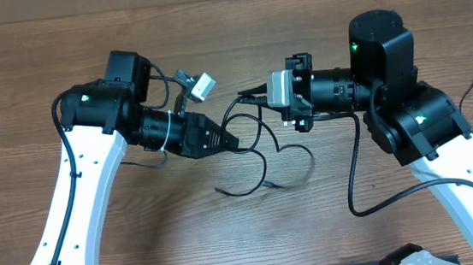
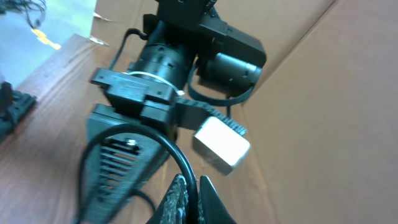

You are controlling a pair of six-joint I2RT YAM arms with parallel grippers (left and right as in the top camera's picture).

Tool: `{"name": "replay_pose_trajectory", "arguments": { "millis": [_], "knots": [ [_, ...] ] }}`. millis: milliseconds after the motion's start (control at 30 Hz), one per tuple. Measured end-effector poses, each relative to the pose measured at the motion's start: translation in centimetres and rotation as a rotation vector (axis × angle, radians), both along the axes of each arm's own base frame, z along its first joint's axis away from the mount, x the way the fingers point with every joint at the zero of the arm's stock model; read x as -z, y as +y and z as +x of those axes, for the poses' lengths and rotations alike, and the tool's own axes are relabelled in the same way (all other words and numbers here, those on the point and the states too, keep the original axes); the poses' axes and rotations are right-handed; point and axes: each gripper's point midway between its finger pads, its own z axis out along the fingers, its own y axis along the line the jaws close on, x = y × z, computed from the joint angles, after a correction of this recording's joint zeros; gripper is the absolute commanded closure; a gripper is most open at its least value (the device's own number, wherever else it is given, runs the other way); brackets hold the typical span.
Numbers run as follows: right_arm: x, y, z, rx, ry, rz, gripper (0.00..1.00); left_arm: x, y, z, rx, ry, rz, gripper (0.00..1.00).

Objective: Untangle cables

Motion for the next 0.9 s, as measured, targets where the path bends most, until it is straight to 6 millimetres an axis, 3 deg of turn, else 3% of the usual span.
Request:
{"name": "replay_pose_trajectory", "arguments": {
  "millis": [300, 400, 533, 700, 867, 900],
  "knots": [
    [0.5, 0.0, -0.6, -0.013, 0.061, -0.003, 0.96, 0.3, 2.6, 2.1, -0.119, 0.021, 0.022, 0.96],
    [0.7, -0.1, -0.7, -0.012, 0.078, -0.009, 0.96, 0.3, 4.8, 3.3, -0.2, 0.03, 0.022, 0.96],
    [1.2, -0.3, -0.7, -0.005, 0.107, -0.021, 0.96, 0.4, 9.2, 4.8, -0.36, 0.073, 0.016, 0.96],
    [0.5, -1.6, -0.3, 0.032, 0.091, -0.012, 0.96, 0.6, 13.8, 4.6, -0.501, 0.13, 0.019, 0.96],
    [-1.5, -3.2, -0.9, 0.077, 0.026, 0.015, 0.96, 0.7, 15.9, 4.0, -0.549, 0.129, 0.021, 0.96],
    [-1.9, -3.6, -1.0, 0.088, 0.021, 0.02, 0.91, 0.7, 16.2, 3.9, -0.555, 0.132, 0.02, 0.96]
  ]
}}
